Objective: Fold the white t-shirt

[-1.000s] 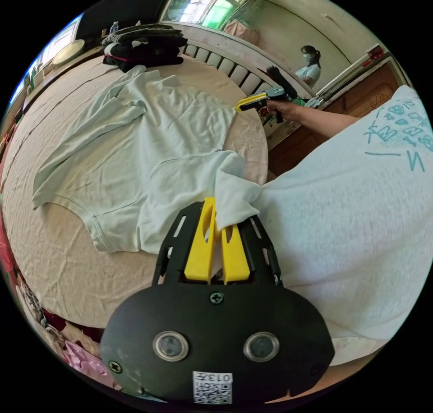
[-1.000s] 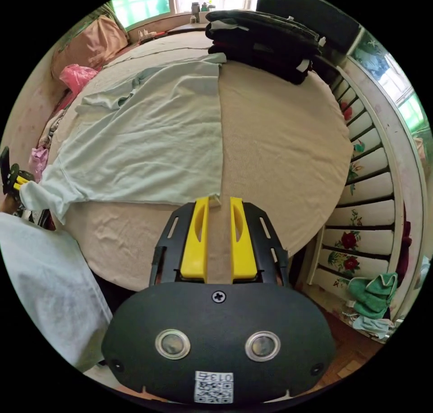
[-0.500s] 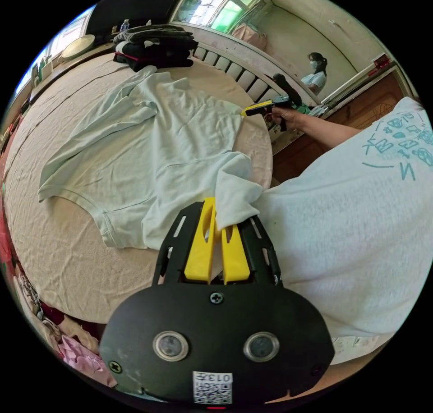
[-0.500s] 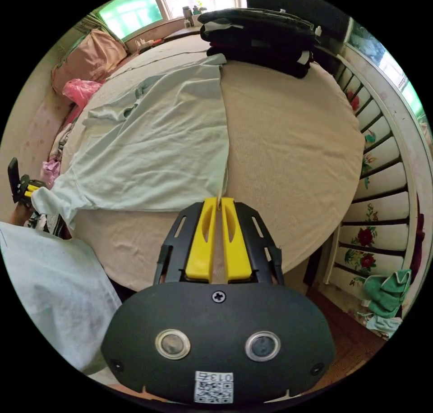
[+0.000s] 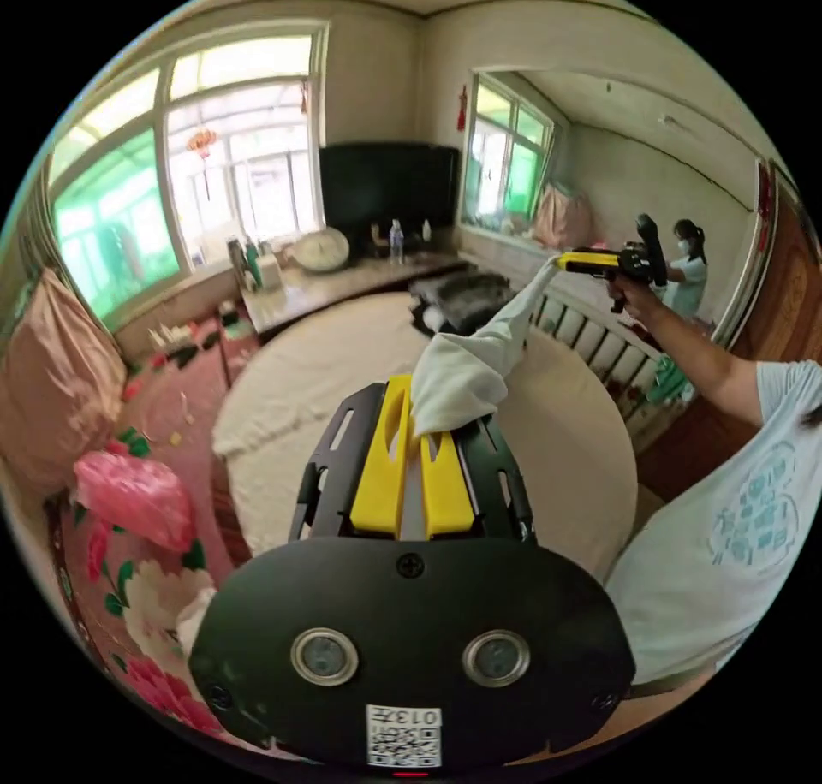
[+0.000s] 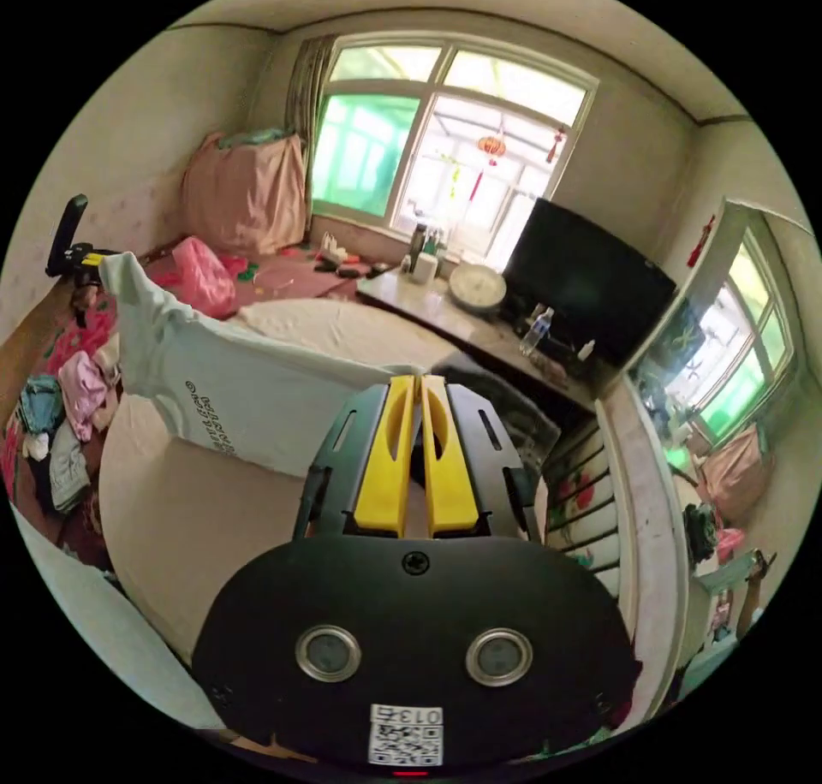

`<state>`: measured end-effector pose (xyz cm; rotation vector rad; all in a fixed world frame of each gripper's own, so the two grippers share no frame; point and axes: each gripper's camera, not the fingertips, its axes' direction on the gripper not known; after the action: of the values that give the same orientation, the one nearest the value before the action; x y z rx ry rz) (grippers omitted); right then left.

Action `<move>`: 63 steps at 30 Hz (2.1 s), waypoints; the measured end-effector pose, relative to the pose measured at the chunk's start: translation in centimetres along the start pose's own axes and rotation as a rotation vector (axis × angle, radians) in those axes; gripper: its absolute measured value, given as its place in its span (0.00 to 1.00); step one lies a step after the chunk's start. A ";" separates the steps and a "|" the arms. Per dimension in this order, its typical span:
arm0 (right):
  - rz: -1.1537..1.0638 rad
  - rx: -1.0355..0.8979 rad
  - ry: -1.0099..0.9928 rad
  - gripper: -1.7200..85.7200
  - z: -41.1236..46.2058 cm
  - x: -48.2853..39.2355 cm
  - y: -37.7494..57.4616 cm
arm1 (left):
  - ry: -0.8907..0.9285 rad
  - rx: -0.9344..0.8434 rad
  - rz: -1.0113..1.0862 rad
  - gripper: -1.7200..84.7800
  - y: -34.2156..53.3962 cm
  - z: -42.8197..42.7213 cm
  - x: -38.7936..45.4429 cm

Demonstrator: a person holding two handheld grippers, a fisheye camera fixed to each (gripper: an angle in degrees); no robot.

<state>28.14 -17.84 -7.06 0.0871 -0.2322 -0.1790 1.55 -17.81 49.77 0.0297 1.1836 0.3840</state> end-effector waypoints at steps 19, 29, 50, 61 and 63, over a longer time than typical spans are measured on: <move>0.065 -0.151 -0.297 0.04 -13.2 -7.5 18.3 | 0.307 -0.165 -0.016 0.01 16.8 -12.3 6.1; 0.244 -0.668 -0.474 0.03 -2.4 -11.3 29.6 | 0.508 -0.563 -0.235 0.01 27.0 -1.5 3.4; 0.118 -0.893 -0.515 0.03 2.3 -8.3 30.5 | 0.526 -0.620 -0.328 0.01 22.9 -1.7 -1.9; 0.133 -0.845 -0.514 0.03 3.4 -6.4 29.5 | 0.529 -0.729 -0.207 0.01 21.0 -0.6 -2.1; 0.115 -0.760 -0.504 0.03 2.9 -5.5 28.1 | 0.508 -0.692 -0.187 0.01 19.5 -1.2 -2.8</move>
<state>26.88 10.50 -2.44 -0.7335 -0.6543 -0.1630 -5.87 -0.67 56.17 -0.8137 1.4775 0.6394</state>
